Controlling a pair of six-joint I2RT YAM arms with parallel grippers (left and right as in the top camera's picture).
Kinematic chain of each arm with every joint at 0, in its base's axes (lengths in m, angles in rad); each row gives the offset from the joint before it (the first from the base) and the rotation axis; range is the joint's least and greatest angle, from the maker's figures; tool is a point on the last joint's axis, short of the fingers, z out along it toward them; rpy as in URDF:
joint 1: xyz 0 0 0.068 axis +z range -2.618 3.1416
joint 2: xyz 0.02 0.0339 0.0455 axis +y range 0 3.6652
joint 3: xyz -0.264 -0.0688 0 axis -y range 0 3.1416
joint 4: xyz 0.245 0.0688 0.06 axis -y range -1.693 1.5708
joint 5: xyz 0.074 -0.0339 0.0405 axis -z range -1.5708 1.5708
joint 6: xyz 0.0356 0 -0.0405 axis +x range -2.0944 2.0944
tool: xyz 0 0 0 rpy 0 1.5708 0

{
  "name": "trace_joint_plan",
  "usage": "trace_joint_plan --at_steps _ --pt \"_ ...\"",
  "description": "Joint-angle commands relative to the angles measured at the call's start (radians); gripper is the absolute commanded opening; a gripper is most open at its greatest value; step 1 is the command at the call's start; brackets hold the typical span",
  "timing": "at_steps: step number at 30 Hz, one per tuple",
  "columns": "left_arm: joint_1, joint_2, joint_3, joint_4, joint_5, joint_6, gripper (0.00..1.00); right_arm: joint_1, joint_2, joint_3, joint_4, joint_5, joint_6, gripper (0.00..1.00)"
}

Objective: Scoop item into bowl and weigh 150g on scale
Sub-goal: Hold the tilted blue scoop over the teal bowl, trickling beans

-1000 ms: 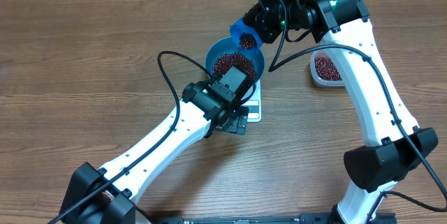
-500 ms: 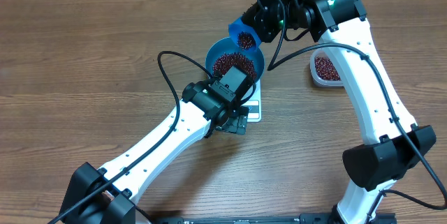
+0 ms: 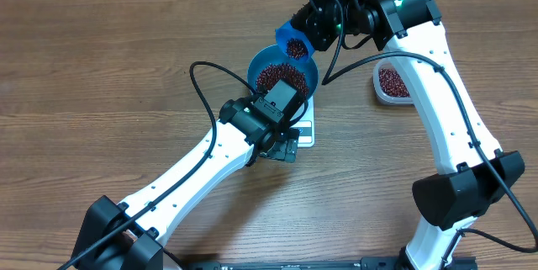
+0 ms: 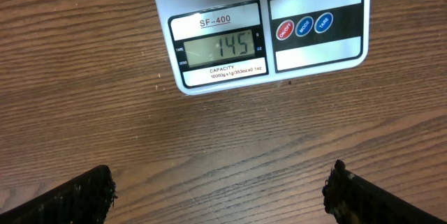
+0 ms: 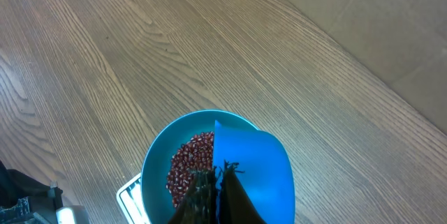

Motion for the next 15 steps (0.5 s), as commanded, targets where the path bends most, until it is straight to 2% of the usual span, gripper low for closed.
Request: trace_joint_plan --at_steps 1,15 --pt "0.002 -0.016 0.017 0.001 -0.015 -0.017 1.0 0.005 0.002 0.024 0.006 0.002 0.003 0.04" --pt "0.002 -0.016 0.017 0.001 -0.016 -0.018 1.0 0.005 0.002 0.024 0.008 0.003 0.003 0.04"
